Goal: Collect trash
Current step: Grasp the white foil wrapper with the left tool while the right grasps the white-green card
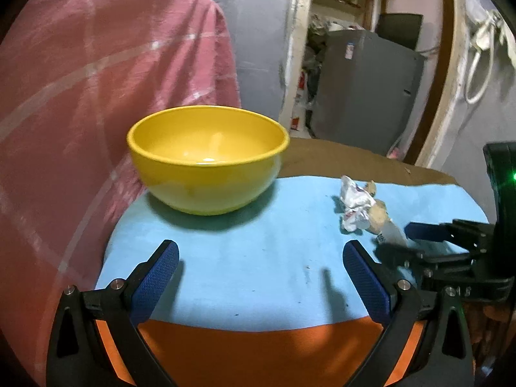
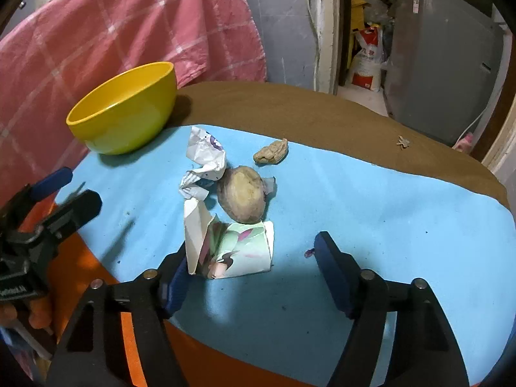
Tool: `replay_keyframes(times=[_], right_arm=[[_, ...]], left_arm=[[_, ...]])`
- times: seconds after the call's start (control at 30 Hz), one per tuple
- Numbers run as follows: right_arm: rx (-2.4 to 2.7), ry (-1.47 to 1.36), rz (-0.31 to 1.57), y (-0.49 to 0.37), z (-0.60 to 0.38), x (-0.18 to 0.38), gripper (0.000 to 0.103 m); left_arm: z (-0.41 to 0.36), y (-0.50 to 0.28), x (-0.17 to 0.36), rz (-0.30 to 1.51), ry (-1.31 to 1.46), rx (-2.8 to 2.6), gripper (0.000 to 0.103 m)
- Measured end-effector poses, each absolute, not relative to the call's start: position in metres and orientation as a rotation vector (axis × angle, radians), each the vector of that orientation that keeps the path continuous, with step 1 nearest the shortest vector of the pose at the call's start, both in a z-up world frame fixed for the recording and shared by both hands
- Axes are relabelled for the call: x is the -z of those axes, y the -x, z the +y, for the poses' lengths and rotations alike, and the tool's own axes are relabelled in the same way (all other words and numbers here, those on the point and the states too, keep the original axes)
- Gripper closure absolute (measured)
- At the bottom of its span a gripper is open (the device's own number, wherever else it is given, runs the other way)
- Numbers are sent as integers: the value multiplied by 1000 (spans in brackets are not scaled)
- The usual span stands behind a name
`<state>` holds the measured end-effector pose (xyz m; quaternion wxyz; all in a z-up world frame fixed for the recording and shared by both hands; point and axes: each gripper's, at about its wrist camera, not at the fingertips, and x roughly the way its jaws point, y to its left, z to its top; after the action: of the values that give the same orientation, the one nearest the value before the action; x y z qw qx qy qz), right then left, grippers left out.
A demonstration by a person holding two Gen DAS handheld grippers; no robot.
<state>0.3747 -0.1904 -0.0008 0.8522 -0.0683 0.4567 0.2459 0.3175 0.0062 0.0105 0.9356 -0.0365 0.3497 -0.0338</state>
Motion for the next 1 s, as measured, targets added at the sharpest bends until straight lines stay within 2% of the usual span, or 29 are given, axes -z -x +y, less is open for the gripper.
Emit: replay_keyframes(times=[0.03, 0.07, 0.1, 0.13, 0.23, 0.4, 0.87, 1.0], right_arm=[[-518, 137, 959, -374, -193, 1, 50], [-512, 133, 959, -375, -196, 1, 54], [-507, 122, 958, -377, -200, 1, 65], [-508, 106, 959, -378, -203, 1, 66], [-528, 27, 962, -378, -221, 0, 67], [-518, -38, 944, -374, -243, -3, 67], [-516, -108, 929, -374, -254, -2, 66], [-502, -82, 926, -372, -250, -2, 66]], left_arm=[[2, -318, -10, 718, 55, 81, 4], [-2, -318, -10, 720, 36, 91, 4], [-6, -319, -10, 722, 21, 101, 6], [-11, -319, -10, 726, -1, 116, 6], [-24, -324, -6, 745, -48, 162, 11], [-44, -339, 1, 794, -108, 224, 28], [-46, -382, 1, 868, 36, 271, 46], [-39, -381, -2, 860, 76, 269, 60]])
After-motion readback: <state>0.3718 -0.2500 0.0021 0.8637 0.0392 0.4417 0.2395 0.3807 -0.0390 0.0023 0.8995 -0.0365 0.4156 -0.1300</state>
